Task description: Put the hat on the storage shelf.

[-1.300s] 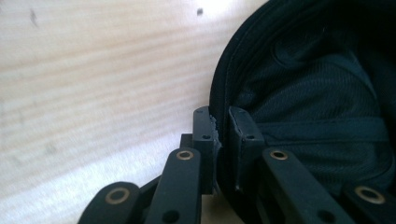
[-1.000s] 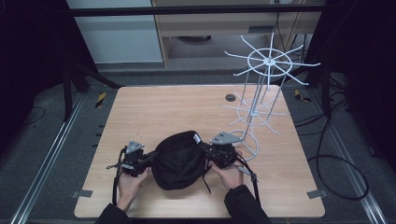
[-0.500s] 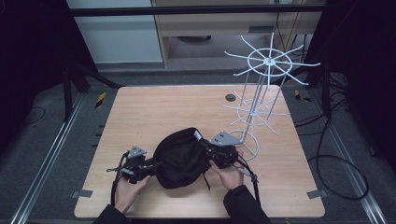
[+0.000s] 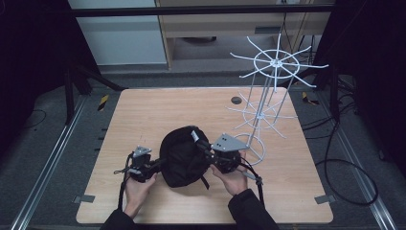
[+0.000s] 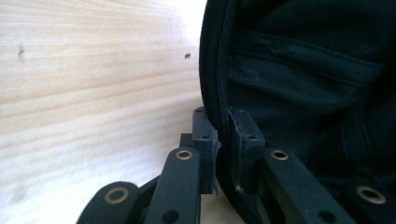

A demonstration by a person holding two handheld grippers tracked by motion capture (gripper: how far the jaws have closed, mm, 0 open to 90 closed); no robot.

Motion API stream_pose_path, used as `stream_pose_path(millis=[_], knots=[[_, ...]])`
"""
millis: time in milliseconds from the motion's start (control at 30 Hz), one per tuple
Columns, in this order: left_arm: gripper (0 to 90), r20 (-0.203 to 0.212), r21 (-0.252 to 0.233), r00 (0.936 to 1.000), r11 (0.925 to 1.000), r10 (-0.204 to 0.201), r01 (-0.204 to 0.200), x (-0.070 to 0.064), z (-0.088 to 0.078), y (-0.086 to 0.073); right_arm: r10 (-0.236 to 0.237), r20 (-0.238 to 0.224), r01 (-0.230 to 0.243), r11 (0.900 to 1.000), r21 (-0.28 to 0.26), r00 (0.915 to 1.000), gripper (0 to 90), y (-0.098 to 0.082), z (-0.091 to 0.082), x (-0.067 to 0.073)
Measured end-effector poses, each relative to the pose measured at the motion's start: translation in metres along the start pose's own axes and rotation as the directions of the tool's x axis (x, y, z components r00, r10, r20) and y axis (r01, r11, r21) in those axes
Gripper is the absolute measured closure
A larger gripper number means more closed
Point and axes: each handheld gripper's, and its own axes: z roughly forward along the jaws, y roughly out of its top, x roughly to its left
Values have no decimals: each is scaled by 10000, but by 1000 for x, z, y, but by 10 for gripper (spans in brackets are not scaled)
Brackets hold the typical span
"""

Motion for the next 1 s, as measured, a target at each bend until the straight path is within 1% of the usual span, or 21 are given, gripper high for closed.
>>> stream_pose_path(millis=[67, 133, 167, 267, 300, 367, 400, 433, 467, 500, 567, 633, 667, 733, 767, 800, 833, 867, 900, 933, 1000], knots=[[815, 11, -48, 9999, 9999, -109, 109, 0, 6, 1, -131, -243, 130, 9999, -14, 9996, 839, 0, 0, 4], [814, 146, -74, 9993, 9994, -340, 341, 2, 12, 1, -91, -719, 91, 10000, 4, 9974, 839, -2, 1, 7], [813, 210, -60, 9989, 9991, -413, 415, 4, 14, 1, -151, -826, 154, 9999, 33, 9965, 839, -4, 1, 10], [806, 399, -28, 9976, 9984, -563, 565, 8, 18, 1, -425, -1328, 472, 9984, 321, 9902, 839, -10, 2, 18], [803, 446, -98, 9971, 9980, -616, 621, 9, 19, 1, -489, -1516, 552, 9978, 373, 9872, 838, -12, 3, 21], [791, 494, -101, 9971, 9983, -575, 581, 10, 20, 1, -529, -1789, 618, 9971, 441, 9824, 838, -16, 2, 26], [774, 494, -101, 9971, 9983, -575, 581, 10, 20, 1, -529, -1789, 618, 9971, 441, 9824, 838, -16, 2, 26], [774, 512, -9, 9970, 9983, -584, 585, 11, 20, 1, -559, -1902, 671, 9963, 530, 9801, 838, -18, 3, 29], [732, 566, 76, 9965, 9981, -615, 612, 13, 19, 1, -715, -1950, 869, 9936, 718, 9782, 837, -22, 3, 35], [709, 566, 76, 9965, 9981, -615, 612, 13, 19, 1, -715, -1950, 869, 9936, 718, 9782, 837, -22, 3, 35], [669, 571, 153, 9974, 9989, -444, 436, 15, 11, 2, -793, -1921, 982, 9910, 906, 9782, 836, -27, 2, 39], [609, 571, -6, 9976, 9992, -399, 400, 17, 3, 3, -769, -1821, 976, 9894, 1078, 9803, 834, -30, 1, 40], [582, 571, -6, 9976, 9992, -399, 400, 17, 3, 3, -769, -1821, 976, 9894, 1078, 9803, 834, -30, 1, 40], [561, 461, -346, 9988, 9993, -133, 150, 18, -11, 4, -814, -1705, 1029, 9872, 1216, 9820, 833, -33, 0, 41], [522, 458, -390, 9989, 9992, -20, 37, 18, -18, 5, -929, -1540, 1136, 9848, 1316, 9837, 833, -35, 0, 42], [522, 425, -518, 9991, 9986, 86, -64, 17, -25, 6, -929, -1540, 1136, 9848, 1316, 9837, 833, -35, 0, 42], [508, 482, -810, 9988, 9967, 116, -76, 16, -39, 6, -903, -1540, 1114, 9847, 1342, 9839, 832, -36, -1, 42], [506, 482, -810, 9988, 9967, 116, -76, 16, -39, 6, -903, -1540, 1114, 9847, 1342, 9839, 832, -36, -1, 42], [506, 677, -995, 9977, 9950, 85, -17, 15, -48, 5, -889, -1488, 1094, 9846, 1361, 9849, 832, -37, -1, 42], [506, 750, -1162, 9972, 9932, 66, 22, 14, -55, 5, -830, -1506, 1043, 9847, 1399, 9851, 831, -38, -1, 42], [504, 950, -1415, 9953, 9899, 182, -46, 9, -65, 6, -701, -1511, 923, 9852, 1447, 9860, 827, -39, -1, 43]])
